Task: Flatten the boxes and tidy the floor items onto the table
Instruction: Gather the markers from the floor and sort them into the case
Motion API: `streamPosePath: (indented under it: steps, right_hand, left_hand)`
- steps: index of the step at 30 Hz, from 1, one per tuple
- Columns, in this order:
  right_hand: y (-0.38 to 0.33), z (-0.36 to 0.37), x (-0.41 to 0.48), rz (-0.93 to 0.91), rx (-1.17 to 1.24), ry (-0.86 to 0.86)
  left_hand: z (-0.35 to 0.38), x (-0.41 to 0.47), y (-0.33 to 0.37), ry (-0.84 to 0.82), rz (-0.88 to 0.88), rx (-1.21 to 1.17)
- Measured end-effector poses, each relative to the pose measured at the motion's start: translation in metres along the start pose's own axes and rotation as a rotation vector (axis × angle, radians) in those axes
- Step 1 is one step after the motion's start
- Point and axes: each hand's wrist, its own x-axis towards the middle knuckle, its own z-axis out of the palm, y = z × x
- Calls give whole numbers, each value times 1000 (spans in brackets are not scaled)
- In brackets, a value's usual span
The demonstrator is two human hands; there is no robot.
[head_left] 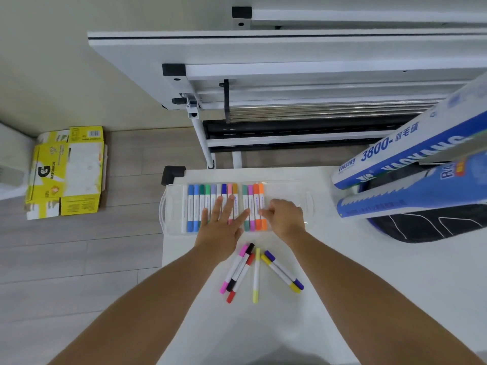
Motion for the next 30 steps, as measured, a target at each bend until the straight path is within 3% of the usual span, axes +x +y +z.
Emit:
streamPosePath:
  steps: [3, 8, 12, 18, 23, 27, 30]
  right_hand:
    - [24, 3, -31, -67, 80, -143]
    - [56, 16, -78, -62, 0, -281]
    - [70, 22, -96, -36, -37, -231]
    - [66, 31, -100, -212, -215, -106]
    - [65, 27, -99, -31, 25, -186]
    - [65, 6, -87, 153, 402, -134]
    - [59, -12, -73, 193, 554, -128]
  left_hand:
    - [-8, -3, 0, 6, 27, 25]
    - [-8, -18, 3, 1, 53, 77]
    - [-9, -26, 6, -25, 70, 106]
    - [-8, -28, 3, -23, 81, 118]
    - [-13, -28, 5, -53, 75, 118]
    - [-20, -27, 6, -59, 66, 97]
    - [-25, -25, 7, -59, 53, 71]
